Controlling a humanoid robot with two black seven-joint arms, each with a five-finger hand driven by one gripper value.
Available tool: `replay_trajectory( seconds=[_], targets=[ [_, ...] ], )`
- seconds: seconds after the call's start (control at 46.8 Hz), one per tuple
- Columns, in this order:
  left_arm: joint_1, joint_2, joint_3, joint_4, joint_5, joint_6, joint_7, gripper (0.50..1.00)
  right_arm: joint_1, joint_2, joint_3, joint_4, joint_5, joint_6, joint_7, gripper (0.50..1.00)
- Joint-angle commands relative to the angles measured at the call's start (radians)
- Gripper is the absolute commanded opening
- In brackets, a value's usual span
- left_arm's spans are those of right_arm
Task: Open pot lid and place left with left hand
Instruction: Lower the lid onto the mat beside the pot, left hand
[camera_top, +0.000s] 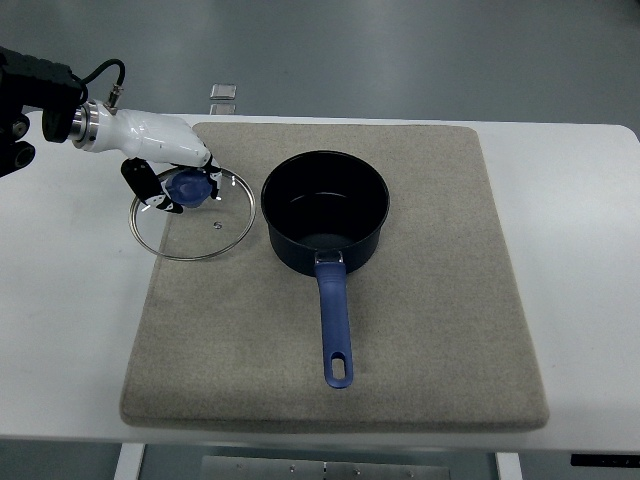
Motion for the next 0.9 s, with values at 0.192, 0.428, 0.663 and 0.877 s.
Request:
replay_trajectory(
  seconds=[0.192,0.428,0.663,0.877],
  targets=[
    [0.041,-0.002,-0.001,0.021,-0.003,0.043,0.000,0.500,-0.001,0.000,0.000,0.000,0.000,0.000,0.000,0.917],
    [0.058,-0.012,-0.012,0.031,-0.009,0.067,0.000,0.500,-0.001,0.000,0.000,0.000,0.000,0.000,0.000,0.917],
    [0.081,-0.025,-0.015,0.038,-0.034,0.069,0.000,0.500,-0.001,0.000,0.000,0.001,0.000,0.000,0.000,0.917],
    [0.092,-0.030,-0.015,0.038,-0.043,0.072,0.000,0.500,-0.001,0.000,0.000,0.001,0.000,0.000,0.000,0.917]
  ],
)
